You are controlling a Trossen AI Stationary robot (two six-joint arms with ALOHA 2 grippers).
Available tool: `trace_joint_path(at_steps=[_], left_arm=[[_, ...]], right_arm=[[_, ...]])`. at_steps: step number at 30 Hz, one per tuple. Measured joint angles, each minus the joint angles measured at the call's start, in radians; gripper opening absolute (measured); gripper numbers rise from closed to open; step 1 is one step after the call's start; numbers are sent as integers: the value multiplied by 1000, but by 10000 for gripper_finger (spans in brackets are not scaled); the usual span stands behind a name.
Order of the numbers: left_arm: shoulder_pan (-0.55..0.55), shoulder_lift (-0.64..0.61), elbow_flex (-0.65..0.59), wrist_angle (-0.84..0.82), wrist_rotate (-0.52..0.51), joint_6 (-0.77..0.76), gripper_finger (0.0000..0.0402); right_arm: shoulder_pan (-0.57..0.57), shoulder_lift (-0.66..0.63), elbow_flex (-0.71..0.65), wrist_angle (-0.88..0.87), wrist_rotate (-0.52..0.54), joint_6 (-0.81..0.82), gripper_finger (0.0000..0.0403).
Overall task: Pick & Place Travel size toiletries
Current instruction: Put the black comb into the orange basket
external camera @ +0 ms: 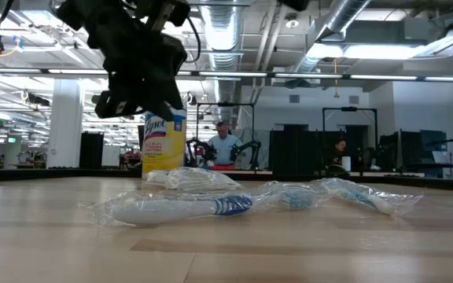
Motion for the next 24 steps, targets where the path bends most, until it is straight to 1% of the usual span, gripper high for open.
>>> trace_joint_path(at_steps=[1, 3, 5, 7, 8, 9, 11, 12, 14, 15, 16, 18, 19, 21, 22, 23, 24], left_arm=[[-13, 0, 0, 9, -20, 0, 72], [-40, 0, 0, 16, -67, 0, 56], [-65, 0, 0, 19, -105, 0, 35], [-84, 17, 11, 19, -122, 1, 11], [-94, 26, 16, 25, -128, 3, 6], [-102, 27, 18, 7, -135, 5, 4], [-107, 74, 59, 19, -145, 6, 1], [-110, 91, 72, 6, -149, 11, 1], [-113, 151, 115, -26, -160, 38, 0], [-117, 188, 145, -25, -172, 54, 0], [-117, 219, 170, -70, -186, 62, 0], [-125, 277, 219, -172, -227, 60, 0], [-125, 312, 243, -189, -241, 55, 0], [-130, 336, 255, -210, -276, 56, 0], [-130, 350, 265, -214, -286, 56, 0], [-127, 361, 276, -173, -288, 58, 0], [-125, 364, 273, -169, -288, 62, 0]], right_arm=[[-17, -4, -49, 101, -33, 30, 9], [-46, -31, -153, 206, -75, 69, 4], [-59, -42, -214, 358, -83, 63, 2], [-70, -85, -272, 410, -88, 25, 3], [-74, -101, -292, 433, -86, -8, 3], [-82, -114, -308, 443, -78, -45, 2], [-102, -145, -345, 455, -66, -108, 1], [-115, -160, -366, 466, -65, -118, 1], [-139, -171, -403, 548, -66, -124, 1], [-150, -188, -438, 585, -81, -110, 1], [-162, -195, -472, 639, -104, -81, 1], [-179, -183, -534, 830, -103, 7, 1], [-190, -188, -580, 909, -110, 55, 1], [-204, -178, -633, 1061, -92, 121, 1], [-207, -172, -653, 1100, -89, 131, 0], [-212, -173, -668, 1099, -86, 134, 0], [-216, -176, -684, 1070, -89, 136, 0]])
